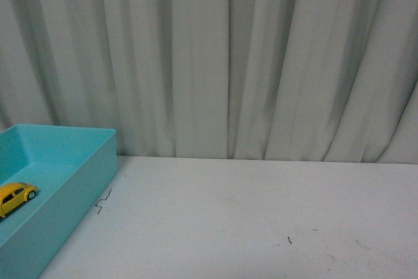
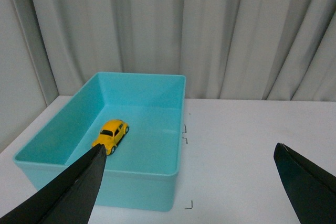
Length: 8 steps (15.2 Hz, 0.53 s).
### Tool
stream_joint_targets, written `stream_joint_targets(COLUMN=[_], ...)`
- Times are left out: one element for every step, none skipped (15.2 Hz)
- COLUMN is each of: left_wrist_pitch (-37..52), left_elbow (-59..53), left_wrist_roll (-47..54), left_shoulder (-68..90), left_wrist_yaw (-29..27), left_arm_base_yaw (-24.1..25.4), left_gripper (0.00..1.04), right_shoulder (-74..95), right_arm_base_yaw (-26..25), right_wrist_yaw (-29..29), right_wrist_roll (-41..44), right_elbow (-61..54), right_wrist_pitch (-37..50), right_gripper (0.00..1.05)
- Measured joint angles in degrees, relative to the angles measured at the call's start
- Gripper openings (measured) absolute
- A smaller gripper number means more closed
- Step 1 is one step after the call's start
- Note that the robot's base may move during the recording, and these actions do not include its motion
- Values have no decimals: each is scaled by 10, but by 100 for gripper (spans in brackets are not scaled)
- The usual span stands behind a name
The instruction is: Wind up and store yellow beetle toy
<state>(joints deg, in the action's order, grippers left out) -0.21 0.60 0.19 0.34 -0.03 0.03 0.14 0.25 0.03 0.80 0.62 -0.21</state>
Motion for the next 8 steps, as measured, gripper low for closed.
stream_joint_targets(left_wrist_pitch=[0,0,0,0,0,0,0,0], left_elbow=[0,0,0,0,0,0,0,0], left_wrist_roll=[0,0,0,0,0,0,0,0], left_shoulder=[0,0,0,0,0,0,0,0], left_wrist_yaw=[0,0,0,0,0,0,0,0], left_arm_base_yaw=[0,0,0,0,0,0,0,0], left_gripper=[98,98,98,98,98,98,98,98], right_shoulder=[0,0,0,0,0,0,0,0], right_arm_base_yaw=[0,0,0,0,0,0,0,0], right_wrist_yaw=[0,0,0,0,0,0,0,0], right_wrist_roll=[0,0,0,0,0,0,0,0], right_elbow=[0,0,0,0,0,0,0,0], right_wrist_pitch=[0,0,0,0,0,0,0,0], right_gripper=[98,98,98,98,98,98,98,98])
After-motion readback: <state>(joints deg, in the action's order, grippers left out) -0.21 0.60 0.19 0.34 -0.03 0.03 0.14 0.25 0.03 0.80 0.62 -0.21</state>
